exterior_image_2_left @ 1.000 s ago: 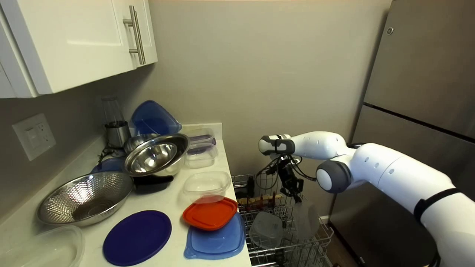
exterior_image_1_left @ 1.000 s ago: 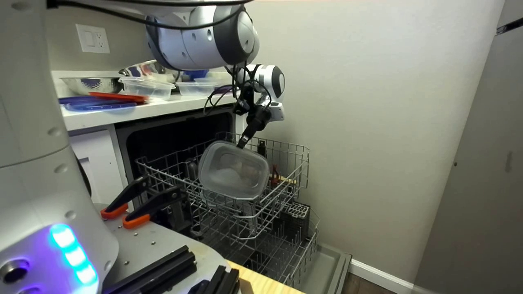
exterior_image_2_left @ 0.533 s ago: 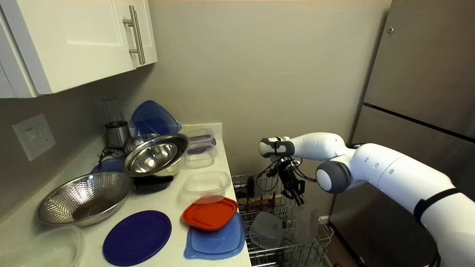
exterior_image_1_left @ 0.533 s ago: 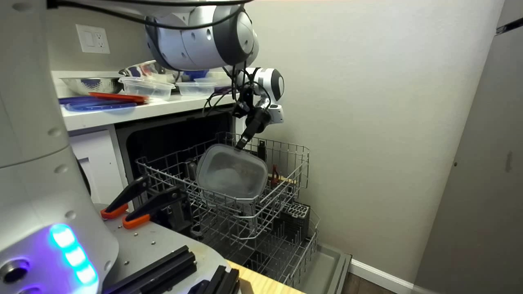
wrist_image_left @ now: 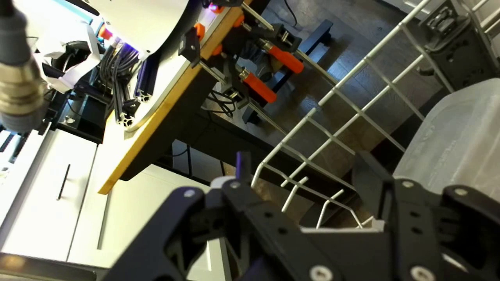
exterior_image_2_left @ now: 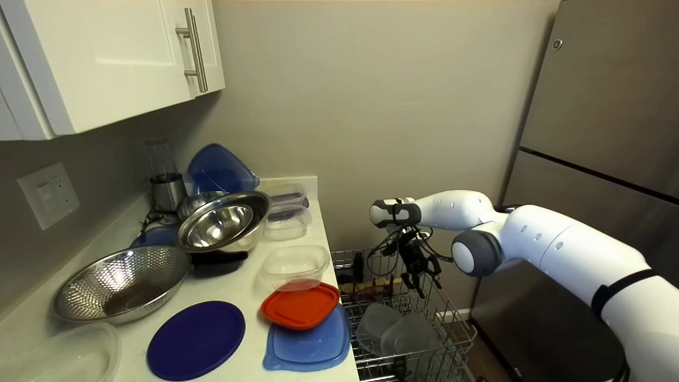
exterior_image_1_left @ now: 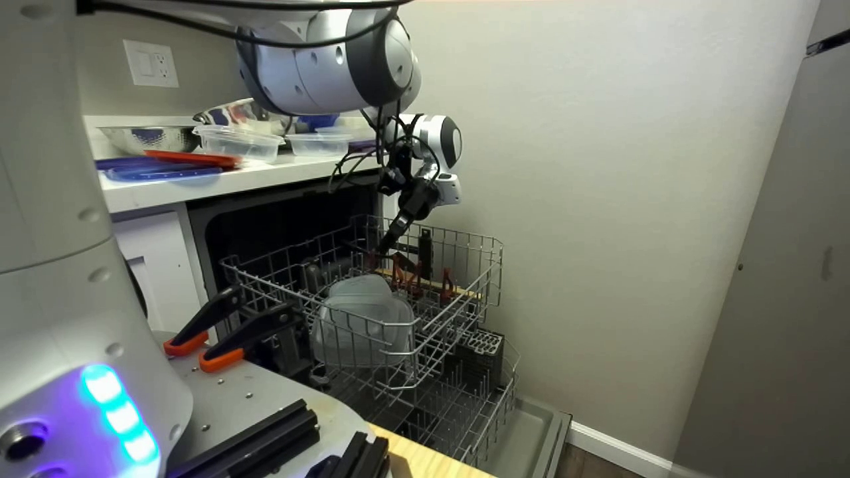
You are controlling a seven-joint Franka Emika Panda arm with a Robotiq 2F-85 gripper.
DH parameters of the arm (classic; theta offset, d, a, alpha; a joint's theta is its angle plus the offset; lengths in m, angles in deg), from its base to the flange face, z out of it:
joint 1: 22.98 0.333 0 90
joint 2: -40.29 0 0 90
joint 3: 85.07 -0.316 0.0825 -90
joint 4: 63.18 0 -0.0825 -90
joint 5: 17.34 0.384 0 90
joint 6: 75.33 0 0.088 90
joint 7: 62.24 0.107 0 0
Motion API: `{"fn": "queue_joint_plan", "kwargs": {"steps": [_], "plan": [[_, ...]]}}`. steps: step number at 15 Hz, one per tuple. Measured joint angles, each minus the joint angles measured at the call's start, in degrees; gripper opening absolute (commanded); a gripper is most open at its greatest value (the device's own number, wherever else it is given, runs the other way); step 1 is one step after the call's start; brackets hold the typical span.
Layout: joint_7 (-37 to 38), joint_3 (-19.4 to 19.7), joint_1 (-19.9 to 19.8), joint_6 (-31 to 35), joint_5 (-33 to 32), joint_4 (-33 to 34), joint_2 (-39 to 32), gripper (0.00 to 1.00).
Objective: Lift the lunch box on top and put it on the dish rack in the dishwasher
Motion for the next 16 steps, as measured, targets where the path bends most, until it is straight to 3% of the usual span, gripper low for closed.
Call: {"fn": "queue_joint_plan", "kwargs": {"steps": [2,11,16], "plan": [[0.0,0.0,0.0,0.0,0.0,0.0,0.0,1.0],[0.0,-1.1,-0.5,0.0,0.3,1.0,0.1,1.0],[0.0,-2.6,-0.5,0.0,0.5,5.3,0.2,1.0]]}}
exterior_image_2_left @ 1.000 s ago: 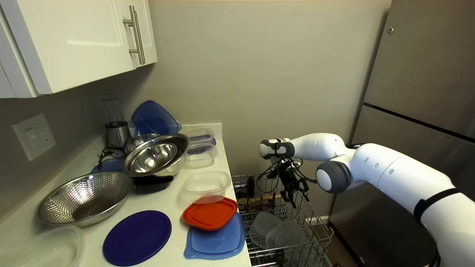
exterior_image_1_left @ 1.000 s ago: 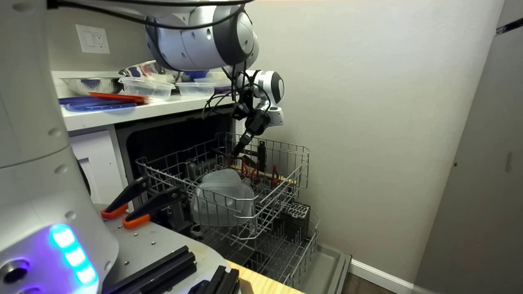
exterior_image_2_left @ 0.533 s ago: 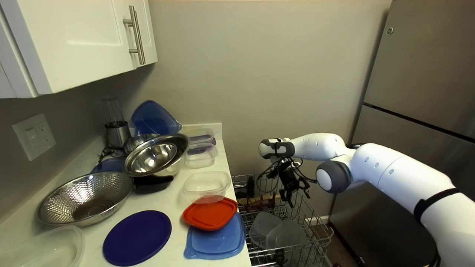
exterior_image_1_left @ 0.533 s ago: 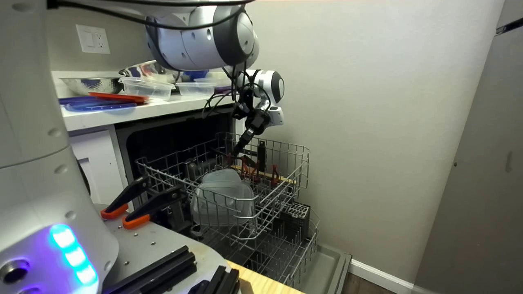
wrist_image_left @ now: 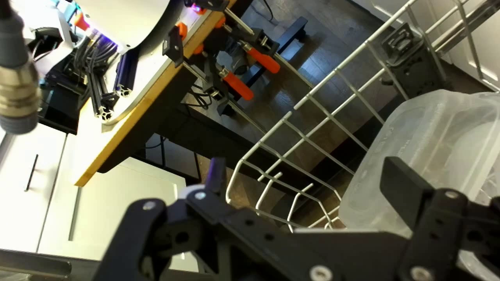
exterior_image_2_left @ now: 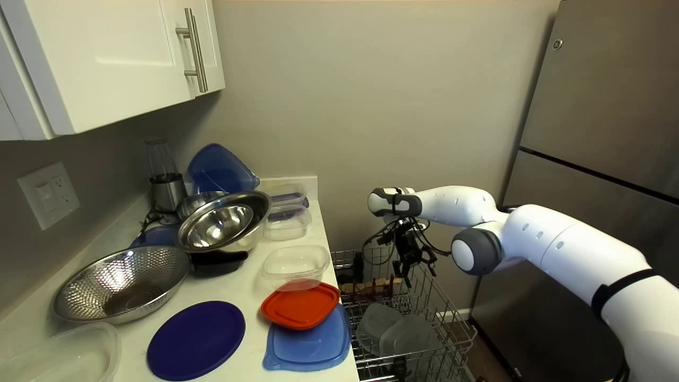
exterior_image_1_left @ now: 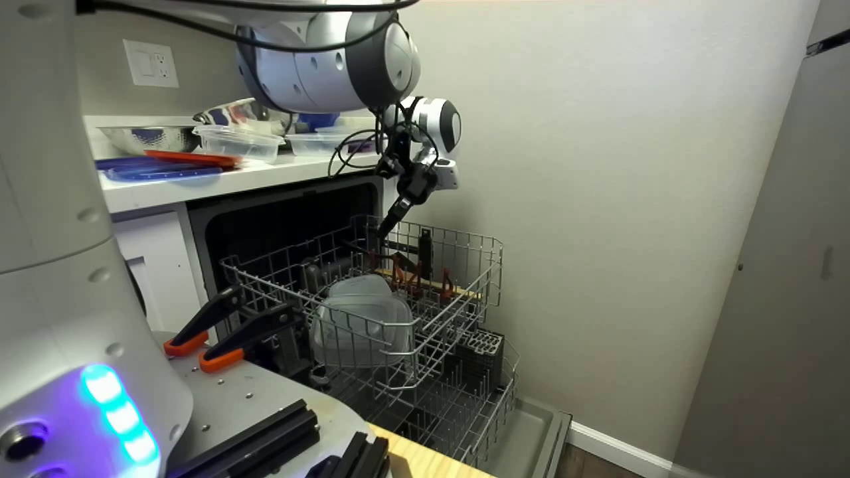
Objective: Lift the lunch box on top and put it on the dish rack in the dishwasher
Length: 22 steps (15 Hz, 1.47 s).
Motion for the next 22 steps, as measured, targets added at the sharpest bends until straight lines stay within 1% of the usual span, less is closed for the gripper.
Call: {"fn": "queue_joint_plan", "kwargs": {"steps": [3,8,15,22], "plan": [[0.0,-0.5,0.4,0.1,0.0,3.2,0.4,1.0],[0.0,-0.8,1.2,1.4,0.0,5.3,2.0,1.0],[0.0,-1.7,1.5,7.4,0.0,5.5,3.5,1.0],[0.0,-2.3,1.5,11.1,0.0,5.5,4.3,1.0]]}}
